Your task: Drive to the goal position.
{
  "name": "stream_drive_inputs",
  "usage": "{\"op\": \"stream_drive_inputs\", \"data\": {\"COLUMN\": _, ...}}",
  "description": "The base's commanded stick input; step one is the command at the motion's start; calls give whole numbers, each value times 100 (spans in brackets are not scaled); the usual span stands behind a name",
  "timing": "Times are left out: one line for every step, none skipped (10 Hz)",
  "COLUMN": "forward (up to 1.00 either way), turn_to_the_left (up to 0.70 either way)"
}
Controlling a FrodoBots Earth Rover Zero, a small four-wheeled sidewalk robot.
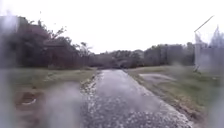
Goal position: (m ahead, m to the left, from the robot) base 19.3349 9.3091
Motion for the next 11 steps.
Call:
{"op": "stream_drive_inputs", "data": {"forward": 85, "turn_to_the_left": 0}}
{"op": "stream_drive_inputs", "data": {"forward": 85, "turn_to_the_left": 0}}
{"op": "stream_drive_inputs", "data": {"forward": 85, "turn_to_the_left": 0}}
{"op": "stream_drive_inputs", "data": {"forward": 85, "turn_to_the_left": 0}}
{"op": "stream_drive_inputs", "data": {"forward": 85, "turn_to_the_left": 0}}
{"op": "stream_drive_inputs", "data": {"forward": 85, "turn_to_the_left": 0}}
{"op": "stream_drive_inputs", "data": {"forward": 85, "turn_to_the_left": 0}}
{"op": "stream_drive_inputs", "data": {"forward": 85, "turn_to_the_left": 0}}
{"op": "stream_drive_inputs", "data": {"forward": 85, "turn_to_the_left": 0}}
{"op": "stream_drive_inputs", "data": {"forward": 85, "turn_to_the_left": 0}}
{"op": "stream_drive_inputs", "data": {"forward": 85, "turn_to_the_left": 0}}
